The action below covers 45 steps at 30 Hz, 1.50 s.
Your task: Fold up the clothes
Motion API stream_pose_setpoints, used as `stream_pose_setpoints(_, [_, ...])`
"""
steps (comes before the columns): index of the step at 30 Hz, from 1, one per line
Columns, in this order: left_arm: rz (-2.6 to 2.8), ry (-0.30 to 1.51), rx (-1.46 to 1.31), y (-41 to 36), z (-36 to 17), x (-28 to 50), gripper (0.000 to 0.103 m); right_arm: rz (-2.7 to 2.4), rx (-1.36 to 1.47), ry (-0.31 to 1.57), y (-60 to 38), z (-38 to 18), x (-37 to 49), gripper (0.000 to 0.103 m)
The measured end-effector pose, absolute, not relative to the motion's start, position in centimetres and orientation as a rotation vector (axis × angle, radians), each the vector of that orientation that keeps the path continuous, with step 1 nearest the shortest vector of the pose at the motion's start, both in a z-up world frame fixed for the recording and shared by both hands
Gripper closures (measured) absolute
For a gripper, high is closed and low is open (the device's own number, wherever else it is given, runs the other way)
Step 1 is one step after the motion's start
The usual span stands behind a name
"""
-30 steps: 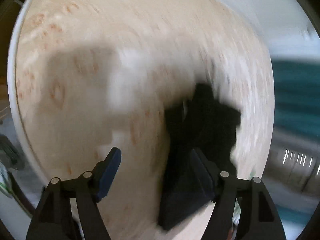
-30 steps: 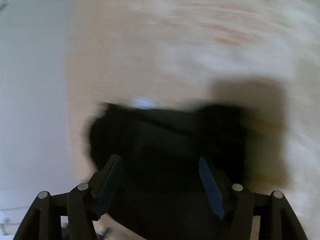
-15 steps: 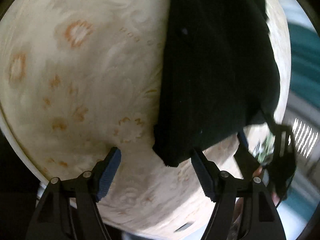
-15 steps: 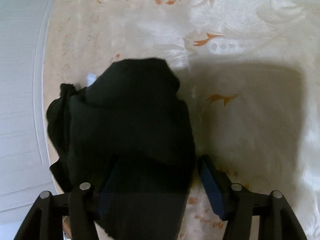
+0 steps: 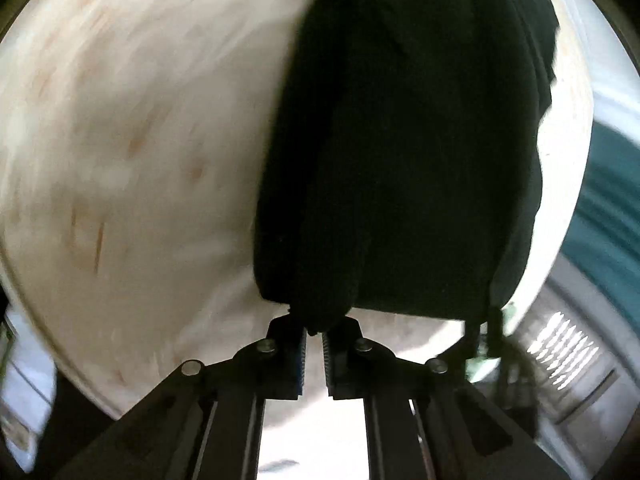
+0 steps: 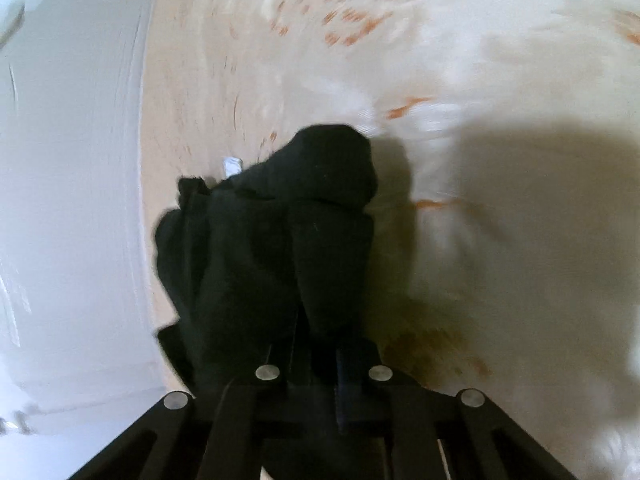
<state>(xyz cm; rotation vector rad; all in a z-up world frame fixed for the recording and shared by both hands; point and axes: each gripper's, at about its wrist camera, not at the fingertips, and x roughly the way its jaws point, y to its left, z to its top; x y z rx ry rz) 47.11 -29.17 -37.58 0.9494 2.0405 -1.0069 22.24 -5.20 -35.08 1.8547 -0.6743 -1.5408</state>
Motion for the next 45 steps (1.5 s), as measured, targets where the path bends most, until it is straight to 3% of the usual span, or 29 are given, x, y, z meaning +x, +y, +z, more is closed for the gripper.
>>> stream_pose_setpoints(7, [-0.963, 2.104, 1.298, -18.5, -35.8, 44.6, 0.099, -1.711, 1.999, -0.76, 9.9, -33.4, 24.9, 0.097])
stream_pose_setpoints(11, [-0.794, 2.029, 1.588, -12.6, -35.4, 45.8, 0.103, -1.842, 2.176, -0.875, 21.6, -32.3, 29.2, 0.097])
stream_pose_setpoints(15, [-0.759, 1.931, 1.655, -12.3, -34.5, 47.3, 0.103, -1.88, 2.316, -0.996, 29.1, -30.6, 34.3, 0.097])
stream_pose_setpoints(22, [-0.979, 1.95, 1.739, -14.1, -34.2, 41.4, 0.101, -1.911, 2.286, -1.056, 30.5, -29.8, 34.9, 0.097])
stream_pose_setpoints(24, [-1.029, 1.932, 1.756, -14.2, -34.2, 39.6, 0.08, -1.913, 2.287, -1.071, 29.3, -30.6, 35.3, 0.097])
stream_pose_setpoints(25, [-1.031, 1.913, 1.758, -14.3, -34.3, 39.1, 0.047, -1.914, 2.284, -1.079, 28.7, -30.6, 35.4, 0.097])
stream_pose_setpoints(26, [-1.022, 1.902, 1.757, -14.3, -34.6, 38.8, 0.026, -1.911, 2.277, -1.085, 28.8, -30.7, 35.6, 0.096])
stream_pose_setpoints(27, [-1.012, 1.895, 1.746, -13.5, -34.8, 39.9, 0.024, -1.905, 2.268, -1.09, 29.2, -30.7, 35.8, 0.096])
stream_pose_setpoints(31, [-0.968, 1.874, 1.737, -9.7, -34.5, 46.4, 0.024, -1.852, 2.285, -1.099, 31.4, -31.5, 36.0, 0.089])
stream_pose_setpoints(33, [-0.977, 1.839, 1.747, -9.2, -34.9, 46.0, 0.024, -1.83, 2.313, -1.084, 32.0, -31.6, 36.3, 0.073])
stream_pose_setpoints(34, [-0.983, 1.828, 1.744, -9.0, -35.0, 45.7, 0.025, -1.821, 2.328, -1.072, 32.2, -31.9, 36.3, 0.072])
stream_pose_setpoints(37, [-1.009, 1.788, 1.734, -8.3, -35.4, 44.7, 0.043, -1.81, 2.367, -1.026, 32.6, -33.0, 36.4, 0.069])
stream_pose_setpoints(39, [-1.019, 1.731, 1.76, -7.8, -35.8, 43.5, 0.047, -1.81, 2.375, -1.038, 32.8, -33.7, 36.3, 0.063])
stream_pose_setpoints(42, [-1.01, 1.688, 1.755, -7.6, -35.8, 42.8, 0.057, -1.803, 2.361, -1.102, 33.2, -34.3, 36.1, 0.063])
stream_pose_setpoints(43, [-0.996, 1.697, 1.74, -7.6, -35.7, 42.8, 0.066, -1.801, 2.356, -1.12, 33.4, -34.4, 36.1, 0.063])
stream_pose_setpoints(44, [-0.985, 1.729, 1.714, -7.7, -35.5, 42.9, 0.086, -1.799, 2.353, -1.135, 33.5, -34.5, 36.0, 0.063])
stream_pose_setpoints(45, [-0.976, 1.766, 1.686, -7.8, -35.2, 43.0, 0.091, -1.798, 2.349, -1.15, 33.7, -34.6, 35.9, 0.066])
